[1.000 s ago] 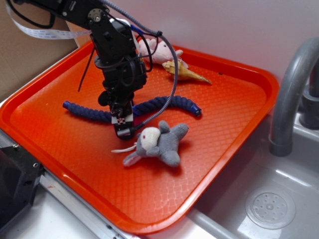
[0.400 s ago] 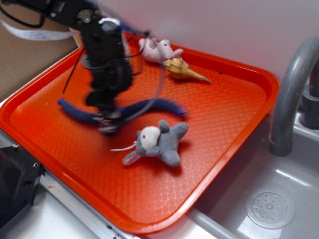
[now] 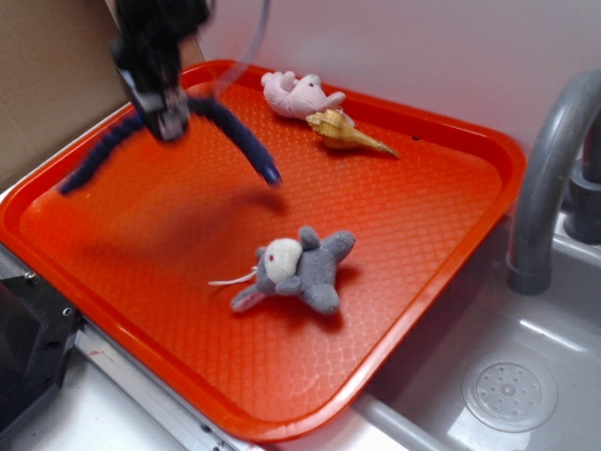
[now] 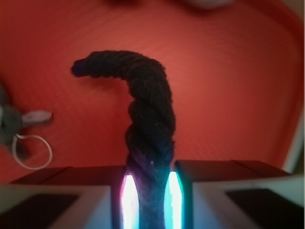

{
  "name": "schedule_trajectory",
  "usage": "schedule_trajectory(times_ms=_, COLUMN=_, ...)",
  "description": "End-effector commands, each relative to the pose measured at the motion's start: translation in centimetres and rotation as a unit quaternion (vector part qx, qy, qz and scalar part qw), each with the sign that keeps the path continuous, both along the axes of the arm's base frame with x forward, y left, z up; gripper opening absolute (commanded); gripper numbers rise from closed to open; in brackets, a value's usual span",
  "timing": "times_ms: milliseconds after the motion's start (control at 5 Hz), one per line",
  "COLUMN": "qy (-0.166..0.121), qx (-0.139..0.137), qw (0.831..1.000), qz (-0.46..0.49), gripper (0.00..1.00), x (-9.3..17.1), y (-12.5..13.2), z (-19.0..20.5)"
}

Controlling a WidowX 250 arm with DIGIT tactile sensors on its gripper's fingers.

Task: Grab the blue rope.

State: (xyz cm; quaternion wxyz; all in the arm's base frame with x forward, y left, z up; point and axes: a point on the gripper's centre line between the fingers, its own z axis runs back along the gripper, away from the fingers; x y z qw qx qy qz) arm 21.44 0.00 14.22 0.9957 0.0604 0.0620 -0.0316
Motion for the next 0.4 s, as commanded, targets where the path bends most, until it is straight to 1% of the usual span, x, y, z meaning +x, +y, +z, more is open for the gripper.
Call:
schedule_trajectory(times_ms=0, qy=-0.088, qx=-0.043, qw=0.967, qz=0.237, gripper=0.00, x=-2.7, y=0.6, z=7.7)
schedule_trajectory(times_ms=200, qy=-0.116, qx=-0.059, qw=0.973, qz=0.189, gripper=0.00, x=-2.6, y=0.2, z=6.6)
